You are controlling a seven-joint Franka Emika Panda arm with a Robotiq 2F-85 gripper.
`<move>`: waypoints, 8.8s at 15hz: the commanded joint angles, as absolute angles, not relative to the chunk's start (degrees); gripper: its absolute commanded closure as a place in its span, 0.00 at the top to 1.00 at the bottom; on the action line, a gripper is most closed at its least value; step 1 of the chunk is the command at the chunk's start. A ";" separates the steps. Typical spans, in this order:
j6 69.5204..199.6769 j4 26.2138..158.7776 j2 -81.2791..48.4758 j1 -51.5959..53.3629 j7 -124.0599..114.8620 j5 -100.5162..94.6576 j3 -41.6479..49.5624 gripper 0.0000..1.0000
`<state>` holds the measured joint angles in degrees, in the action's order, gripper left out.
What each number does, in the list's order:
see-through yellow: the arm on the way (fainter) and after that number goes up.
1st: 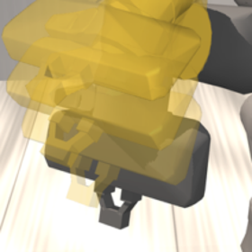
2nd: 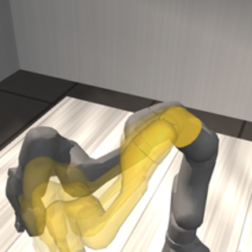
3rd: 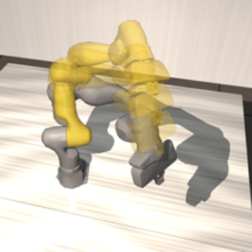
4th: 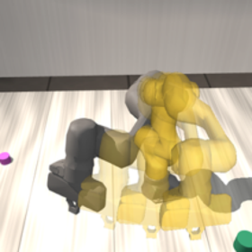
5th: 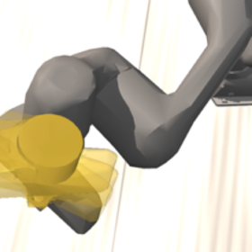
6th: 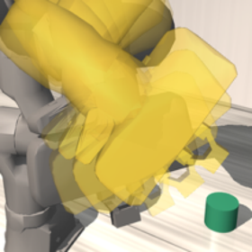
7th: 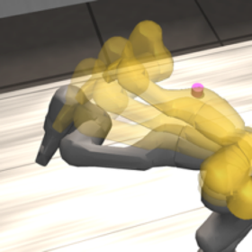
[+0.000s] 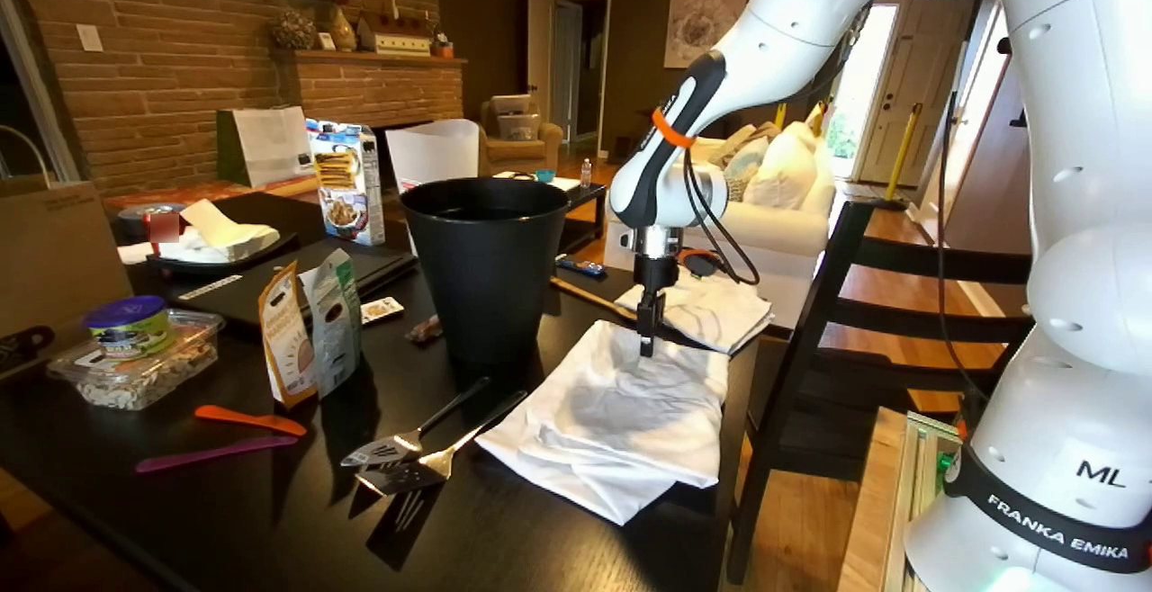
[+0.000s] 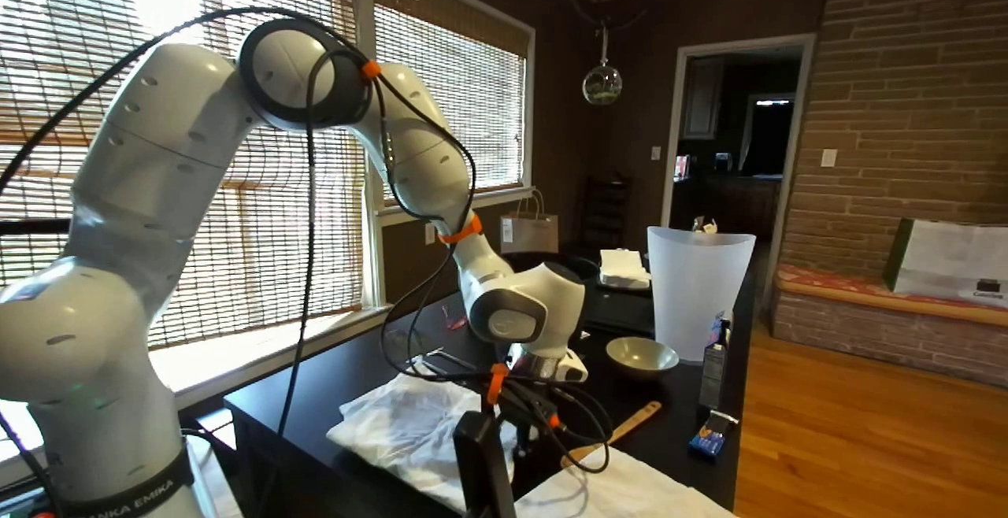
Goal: Hang the towel on the chair
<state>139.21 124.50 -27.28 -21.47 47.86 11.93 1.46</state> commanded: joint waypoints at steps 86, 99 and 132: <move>85.10 103.63 -4.33 -25.41 48.66 -27.16 30.05 0.01; 84.84 94.14 -16.73 -31.42 40.00 -27.40 27.92 0.01; 106.32 105.06 -18.07 -38.46 43.20 -18.97 22.81 0.38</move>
<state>105.14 103.61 -19.38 -37.62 42.64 -19.62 23.42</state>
